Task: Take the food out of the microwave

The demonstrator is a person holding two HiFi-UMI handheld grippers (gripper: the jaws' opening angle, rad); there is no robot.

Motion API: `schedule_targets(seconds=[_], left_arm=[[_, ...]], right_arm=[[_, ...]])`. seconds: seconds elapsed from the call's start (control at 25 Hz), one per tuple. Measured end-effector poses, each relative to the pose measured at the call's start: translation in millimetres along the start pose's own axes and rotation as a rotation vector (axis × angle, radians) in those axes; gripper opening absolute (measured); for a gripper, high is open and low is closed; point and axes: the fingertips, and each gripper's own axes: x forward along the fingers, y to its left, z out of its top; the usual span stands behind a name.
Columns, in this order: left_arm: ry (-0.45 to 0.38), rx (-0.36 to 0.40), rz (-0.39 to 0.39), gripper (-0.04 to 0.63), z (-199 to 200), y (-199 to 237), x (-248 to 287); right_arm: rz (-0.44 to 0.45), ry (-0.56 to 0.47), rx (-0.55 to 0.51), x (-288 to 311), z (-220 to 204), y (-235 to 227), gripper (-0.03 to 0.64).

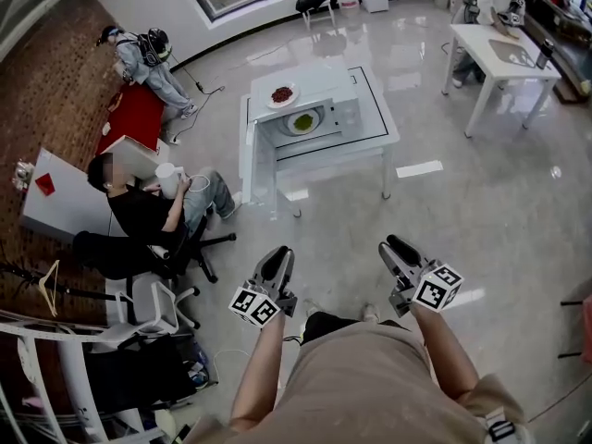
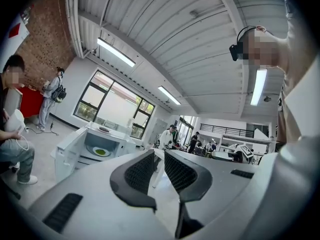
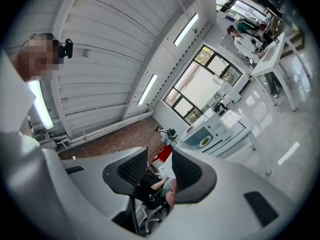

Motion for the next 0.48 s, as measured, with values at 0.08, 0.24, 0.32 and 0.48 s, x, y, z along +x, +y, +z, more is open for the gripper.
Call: schedule_targets(seconds=[0.08, 0.24, 0.32, 0.48], left_arm=[[0.014, -0.003, 0.006, 0.052, 2, -6, 4], [0.047, -0.007, 0.000, 0.052, -4, -5, 9], [0.069, -0.013, -0.006, 0.052, -7, 0, 12], [0.070, -0.017, -0.024, 0.052, -5, 25, 31]], right_arm=[[0.003, 0.006, 0.003, 1, -2, -3, 0.140], [0.004, 0.037, 0.043, 15, -18, -18, 0.140], [0.002, 0.045, 0.061, 24, -26, -24, 0.140], [-0.007, 0.036, 0.065, 49, -23, -33, 0.140]])
